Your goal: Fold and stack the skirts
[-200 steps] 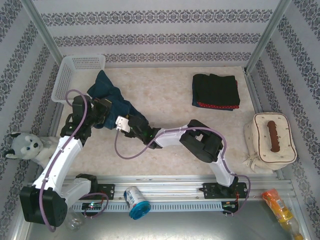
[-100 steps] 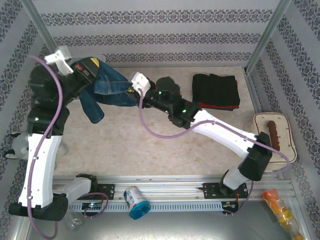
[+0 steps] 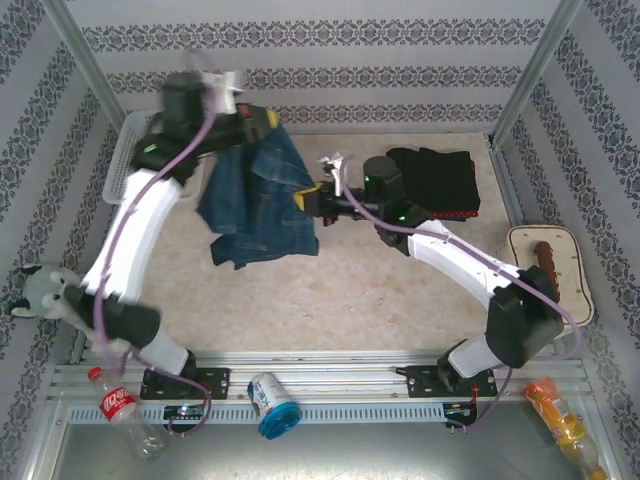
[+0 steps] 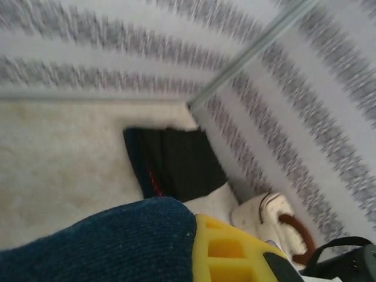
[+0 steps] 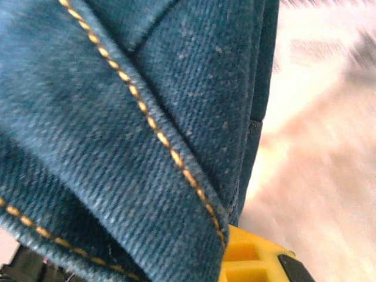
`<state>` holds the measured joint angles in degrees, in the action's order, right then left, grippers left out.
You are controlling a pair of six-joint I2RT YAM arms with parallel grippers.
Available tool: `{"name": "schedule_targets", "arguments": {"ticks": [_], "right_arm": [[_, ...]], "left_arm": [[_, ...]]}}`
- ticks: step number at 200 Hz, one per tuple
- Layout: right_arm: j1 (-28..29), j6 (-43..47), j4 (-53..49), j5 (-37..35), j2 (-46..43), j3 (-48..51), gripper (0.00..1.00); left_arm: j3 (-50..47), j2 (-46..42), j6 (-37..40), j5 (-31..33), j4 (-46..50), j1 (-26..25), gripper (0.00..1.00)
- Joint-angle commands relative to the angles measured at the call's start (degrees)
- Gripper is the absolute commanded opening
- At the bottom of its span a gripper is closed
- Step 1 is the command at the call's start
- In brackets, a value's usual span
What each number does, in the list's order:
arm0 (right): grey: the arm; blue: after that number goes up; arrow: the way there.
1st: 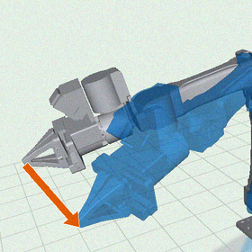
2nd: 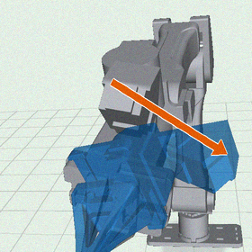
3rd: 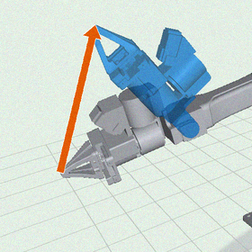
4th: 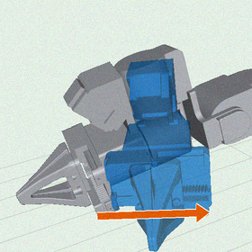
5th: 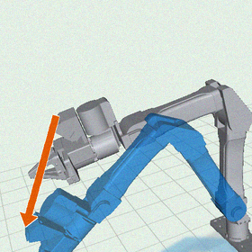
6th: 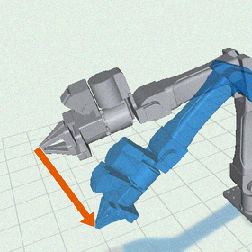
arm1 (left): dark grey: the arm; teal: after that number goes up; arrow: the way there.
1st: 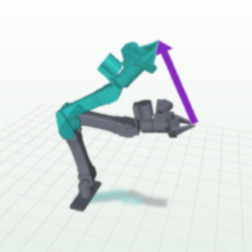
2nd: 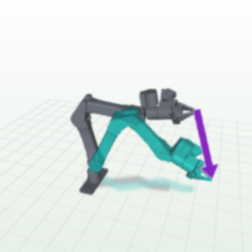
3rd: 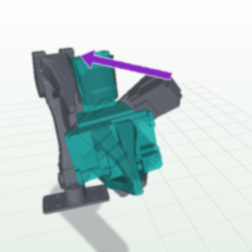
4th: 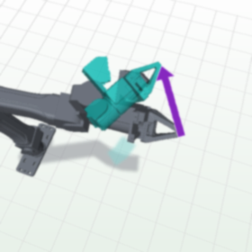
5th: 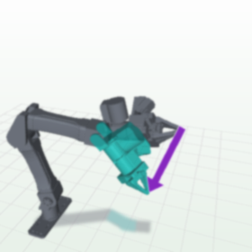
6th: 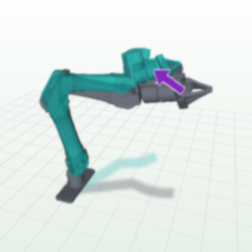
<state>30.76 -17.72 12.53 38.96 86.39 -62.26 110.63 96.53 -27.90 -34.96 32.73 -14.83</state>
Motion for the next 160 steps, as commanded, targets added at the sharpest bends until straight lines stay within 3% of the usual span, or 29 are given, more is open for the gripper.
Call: {"name": "schedule_targets", "arguments": {"ticks": [1,13,37,53,69,74,77,104,131,147,160], "right_arm": [[-4.8,-8.1,-8.8,3.7,4.4,4.6,0.00],[-7.7,-10.6,-14.9,-1.6,6.8,4.2,0.01],[-9.8,-13.2,-23.4,-10.3,7.6,3.5,0.48],[-9.4,-13.5,-26.9,-17.6,5.7,3.5,0.60],[-9.0,-15.7,-29.5,-25.6,3.6,3.8,0.78],[-8.8,-16.6,-29.7,-27.3,3.0,4.0,0.93],[-8.7,-17.1,-29.6,-28.1,2.6,4.3,0.97],[-7.2,-21.2,-33.1,-32.7,-0.4,3.8,0.98],[-2.5,-19.0,-36.5,-44.0,-5.9,6.2,0.98],[-1.7,-20.8,-35.6,-41.5,-9.1,9.3,0.98],[-1.8,-21.7,-27.0,-32.2,-11.7,15.0,0.98]], "left_arm": [[11.7,16.2,7.8,2.7,2.2,-3.4,0.20],[22.8,27.5,8.5,4.9,10.2,-3.7,0.31],[46.2,44.4,7.6,5.9,25.4,-3.7,0.68],[45.3,43.8,6.7,7.4,25.8,-3.8,0.86],[35.8,37.7,6.0,10.8,22.2,-3.9,1.00],[31.6,35.1,5.6,11.9,20.3,-3.8,1.00],[28.7,33.6,5.4,12.7,19.1,-3.8,1.00],[1.9,18.0,-0.2,19.5,6.8,-2.4,1.00],[-21.2,4.2,-6.6,26.6,-1.0,0.7,1.00],[-31.2,-2.0,-9.0,27.9,-2.9,2.9,1.00],[-38.5,-6.1,-11.7,26.1,-5.0,5.6,1.00]]}}
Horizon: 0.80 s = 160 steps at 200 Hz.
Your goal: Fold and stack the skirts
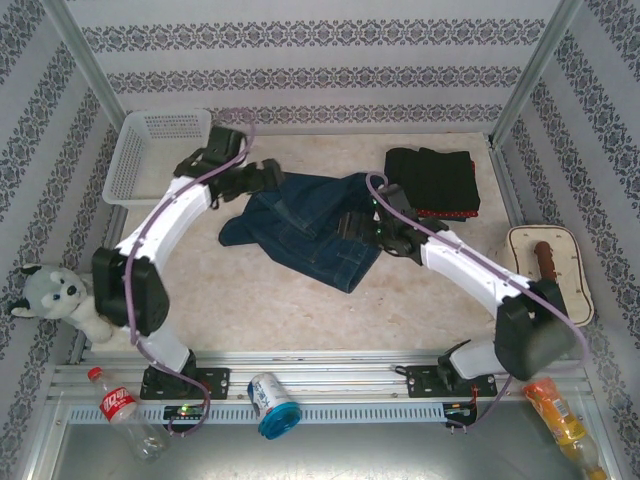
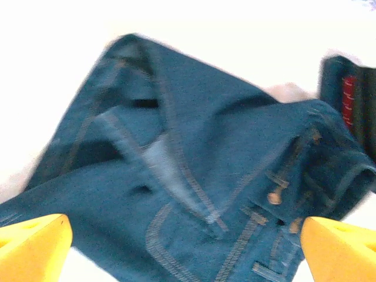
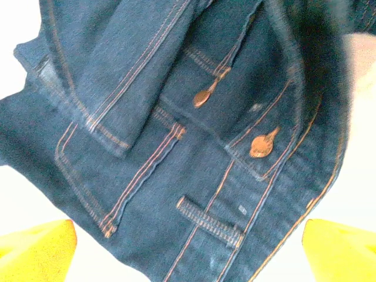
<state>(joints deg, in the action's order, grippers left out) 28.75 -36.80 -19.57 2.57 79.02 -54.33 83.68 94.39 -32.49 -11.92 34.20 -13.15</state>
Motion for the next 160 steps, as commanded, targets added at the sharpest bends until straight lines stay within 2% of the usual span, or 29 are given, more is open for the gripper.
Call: {"name": "schedule_targets", "arguments": {"ticks": [1,10,16,24,38,54,70,89,110,127,134,160], "right_arm": [[0.2,-2.6,5.1,4.2,-4.4,7.0,0.98],[0.2,-0.5,9.8,10.7,-4.6,9.7,0.98],[0.9,2.0,9.3,12.3,-4.4,9.7,0.98],[2.3,6.3,6.9,11.1,-3.9,9.1,0.97],[6.9,19.0,0.6,7.2,-2.5,7.0,0.95],[10.8,32.6,-5.9,8.4,0.0,4.3,0.90],[13.7,39.2,-10.8,6.5,2.3,2.3,0.90],[13.9,35.2,-10.6,5.9,3.8,1.7,0.85],[13.7,20.8,-4.8,5.3,3.2,4.1,0.78],[14.0,11.5,1.0,8.2,3.4,7.3,0.71],[14.4,8.9,1.9,6.6,3.7,8.2,0.68],[15.0,2.9,2.5,0.2,4.8,10.7,0.68]], "left_arm": [[-12.1,-4.3,-7.4,2.8,-6.7,4.1,1.00],[-17.3,-6.5,-9.4,0.1,-9.3,6.0,1.00],[-20.3,-7.7,-10.7,-1.3,-11.0,7.6,1.00],[-23.7,-9.0,-12.4,-2.0,-12.3,9.6,1.00],[-28.1,-10.9,-14.1,-2.1,-13.7,12.3,1.00],[-31.3,-12.8,-15.3,-1.6,-14.8,14.2,1.00],[-32.8,-13.7,-16.1,-1.4,-15.0,15.6,1.00],[-34.6,-14.9,-16.9,-1.7,-16.2,16.8,1.00],[-36.4,-15.9,-17.7,-2.5,-17.8,17.9,1.00],[-36.9,-15.8,-17.8,-3.1,-18.3,18.6,1.00],[-37.0,-15.6,-17.8,-3.4,-18.6,18.9,1.00],[-37.0,-14.8,-17.8,-5.2,-19.6,19.7,1.00]]}}
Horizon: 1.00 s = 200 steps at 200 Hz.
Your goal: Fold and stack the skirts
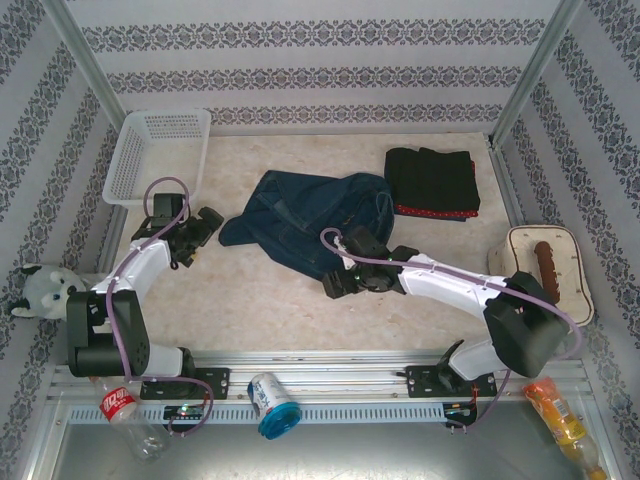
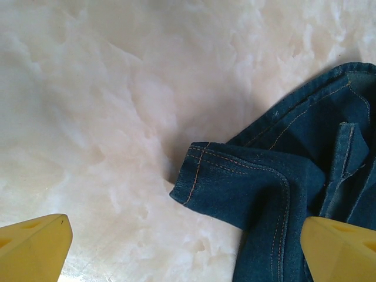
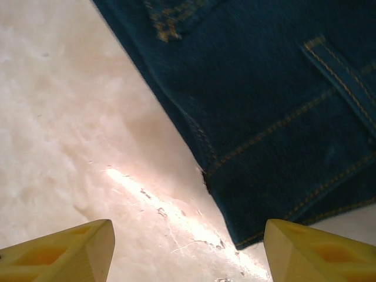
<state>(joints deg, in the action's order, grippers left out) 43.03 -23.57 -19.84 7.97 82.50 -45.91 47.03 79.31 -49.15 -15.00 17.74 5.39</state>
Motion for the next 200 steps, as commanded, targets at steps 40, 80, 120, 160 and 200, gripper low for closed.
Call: {"name": "schedule_targets", "arguments": {"ticks": [40,80,120,160,200], "right_arm": [[0.8,-7.7,8.6,-5.0,0.7,5.5,0.68],[0.7,-5.8,12.2,-3.4,1.2,7.1,0.53],[0.8,-5.4,14.4,-2.4,2.8,8.1,0.47],[1.0,-5.7,15.1,-1.8,5.7,7.4,0.32],[-8.2,-5.2,12.8,2.1,-4.5,5.3,0.01]], "left_arm": [[-0.9,0.9,-1.6,-3.1,-4.3,1.8,1.00],[-1.4,1.3,-2.2,-4.4,-5.2,2.3,1.00],[-1.4,1.1,-2.2,-4.2,-4.9,2.5,1.00],[-1.9,1.2,-1.9,-4.3,-4.8,2.7,1.00],[-2.0,1.7,4.5,-7.9,-3.1,2.6,0.95]]}}
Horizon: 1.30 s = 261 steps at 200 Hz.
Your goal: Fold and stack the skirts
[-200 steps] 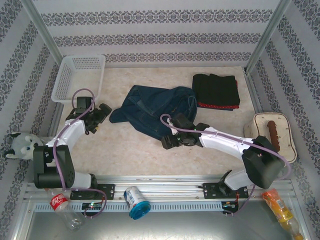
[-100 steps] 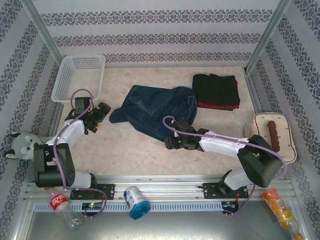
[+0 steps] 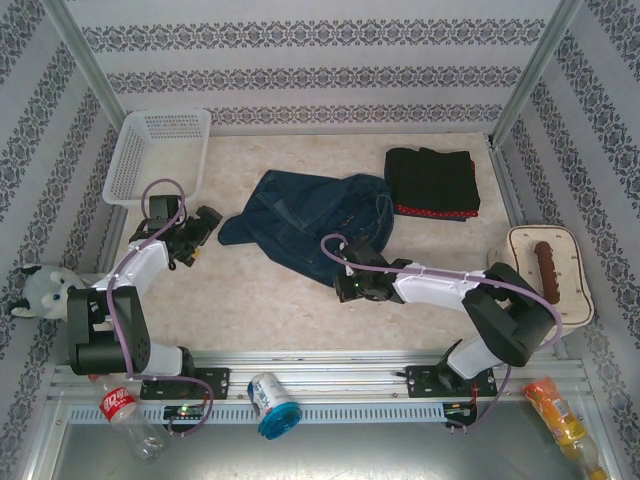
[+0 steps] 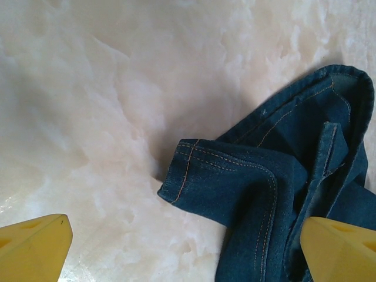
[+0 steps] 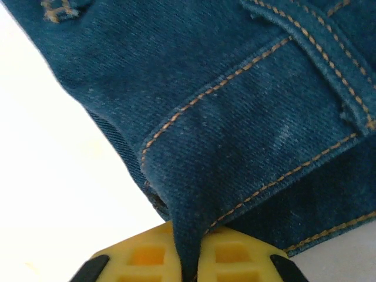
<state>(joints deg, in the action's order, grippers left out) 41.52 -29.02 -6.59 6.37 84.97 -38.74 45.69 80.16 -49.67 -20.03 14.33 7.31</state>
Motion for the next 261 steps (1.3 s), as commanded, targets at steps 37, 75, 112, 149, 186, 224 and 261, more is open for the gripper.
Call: {"name": "schedule_targets", "arguments": {"ticks": [37,75,112,149,186,224,261], "right_arm": [[-20.4,6.3,-10.8,12.8,-4.2,-5.6,0.00],[-28.1,6.7,-14.3,16.9,1.1,-9.4,0.00],[-29.0,7.5,-15.1,17.9,4.4,-11.7,0.00],[-29.1,6.9,-14.3,18.4,5.6,-12.1,0.00],[-29.0,6.6,-13.8,18.5,5.6,-11.9,0.00],[-29.4,6.6,-14.1,18.5,5.6,-12.0,0.00],[-29.7,6.6,-14.2,18.8,5.7,-12.4,0.00]], "left_arm": [[-0.4,3.1,12.8,-10.0,3.1,-0.6,0.78],[-5.7,2.1,13.0,-14.1,-2.9,-3.2,0.68],[-8.5,1.5,14.9,-14.7,-5.3,-3.2,0.63],[-6.1,4.6,17.3,-15.4,-4.4,-3.3,0.51],[-0.8,9.2,24.2,-11.6,-0.6,-3.3,0.44],[1.7,10.9,28.9,-10.2,0.7,-3.3,0.42],[3.6,12.9,32.0,-12.4,2.2,-3.4,0.40]]}}
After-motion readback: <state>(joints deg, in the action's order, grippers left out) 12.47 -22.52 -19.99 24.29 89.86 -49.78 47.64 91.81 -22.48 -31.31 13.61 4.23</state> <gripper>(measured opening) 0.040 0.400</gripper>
